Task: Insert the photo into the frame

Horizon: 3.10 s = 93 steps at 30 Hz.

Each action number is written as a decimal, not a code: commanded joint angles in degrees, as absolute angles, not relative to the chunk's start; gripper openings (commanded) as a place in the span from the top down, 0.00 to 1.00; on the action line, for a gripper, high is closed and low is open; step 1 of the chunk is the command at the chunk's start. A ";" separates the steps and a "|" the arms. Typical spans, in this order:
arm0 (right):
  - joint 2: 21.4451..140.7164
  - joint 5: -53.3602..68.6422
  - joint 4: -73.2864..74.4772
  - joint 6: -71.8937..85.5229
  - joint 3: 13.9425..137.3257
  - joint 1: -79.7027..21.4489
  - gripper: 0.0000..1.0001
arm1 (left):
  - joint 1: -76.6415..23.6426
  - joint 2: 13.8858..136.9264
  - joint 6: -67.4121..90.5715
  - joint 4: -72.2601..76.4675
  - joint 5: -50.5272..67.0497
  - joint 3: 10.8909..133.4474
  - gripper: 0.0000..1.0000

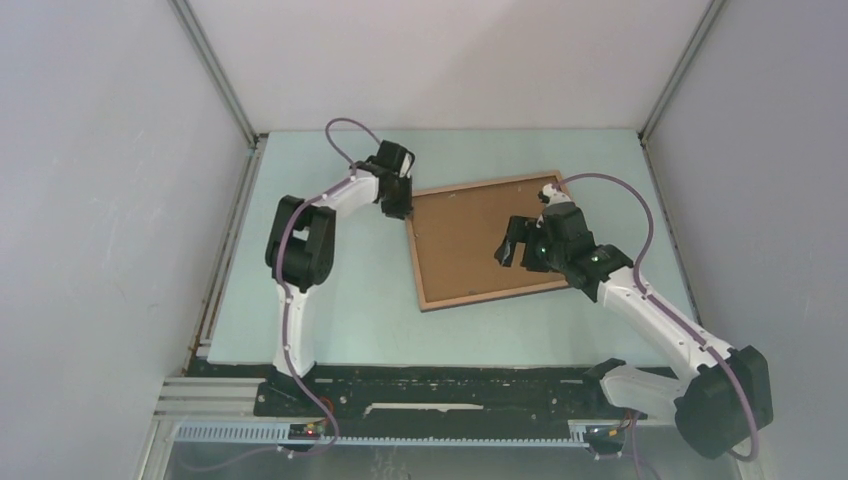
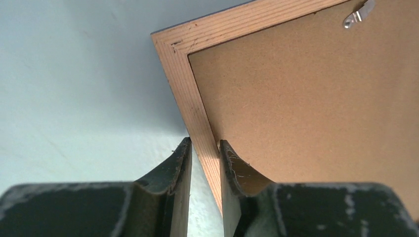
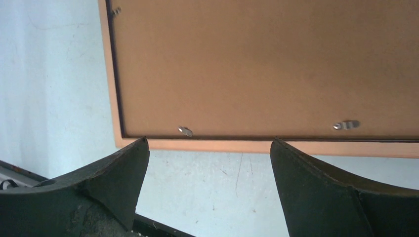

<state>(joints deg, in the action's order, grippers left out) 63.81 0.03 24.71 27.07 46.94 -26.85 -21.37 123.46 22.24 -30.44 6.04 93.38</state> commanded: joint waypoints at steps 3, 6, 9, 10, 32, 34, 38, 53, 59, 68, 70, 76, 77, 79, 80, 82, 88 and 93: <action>65.89 7.48 23.29 21.26 46.79 -25.10 0.00 | -19.75 131.41 2.37 -41.90 -7.53 111.84 1.00; 68.21 10.37 22.13 20.97 46.76 -24.22 0.00 | -18.23 131.82 1.79 -42.64 -8.96 114.92 0.98; 68.98 11.97 21.01 20.83 46.76 -23.93 0.00 | -16.86 129.13 6.10 -44.83 -8.46 117.06 0.75; 68.93 12.19 20.79 20.95 46.74 -23.91 0.00 | -16.49 127.49 8.11 -44.86 -8.71 116.60 0.63; 54.08 9.66 26.52 25.72 44.08 -25.64 0.01 | -32.46 73.02 102.08 -21.21 -8.74 46.71 0.11; 53.51 9.48 26.95 25.84 43.67 -25.76 0.01 | -35.63 73.41 107.70 -21.23 -10.54 44.97 0.15; 52.55 9.45 27.26 26.13 42.77 -25.93 0.01 | -38.13 77.29 114.37 -26.20 -9.80 46.36 0.25; 51.08 8.40 28.29 25.13 42.28 -25.45 0.01 | -39.67 85.15 115.68 -24.26 -11.40 46.65 0.31; 50.80 9.55 27.80 25.21 42.28 -24.43 0.01 | -39.40 88.32 117.91 -22.24 -7.85 45.12 0.44; 52.51 10.48 26.92 25.67 42.28 -24.45 0.01 | -39.44 89.76 118.30 -22.46 -5.25 44.31 0.45; 52.80 10.55 26.89 25.71 42.28 -24.52 0.02 | -39.64 89.30 118.30 -22.83 -5.05 43.85 0.43; 53.28 11.28 25.77 26.03 42.28 -24.59 0.02 | -38.63 88.85 118.86 -20.35 -6.29 41.86 0.56; 53.33 11.38 25.75 26.13 42.28 -24.61 0.02 | -38.47 89.05 118.61 -20.47 -6.44 41.98 0.60; 53.48 11.09 25.90 26.16 42.28 -24.70 0.02 | -38.15 89.40 118.29 -20.79 -6.32 42.16 0.65; 53.54 10.88 26.05 26.10 42.28 -24.76 0.02 | -38.01 89.65 117.84 -21.15 -6.43 42.26 0.66; 54.03 10.71 26.10 25.95 42.27 -24.78 0.02 | -37.44 90.20 116.75 -22.45 -6.48 42.72 0.70; 56.31 11.93 24.48 25.06 42.28 -25.58 0.02 | -33.75 90.10 104.98 -30.80 -13.06 47.30 0.87; 61.19 13.75 19.47 24.10 42.28 -28.01 0.02 | -27.68 92.03 87.38 -34.06 -16.88 53.04 1.00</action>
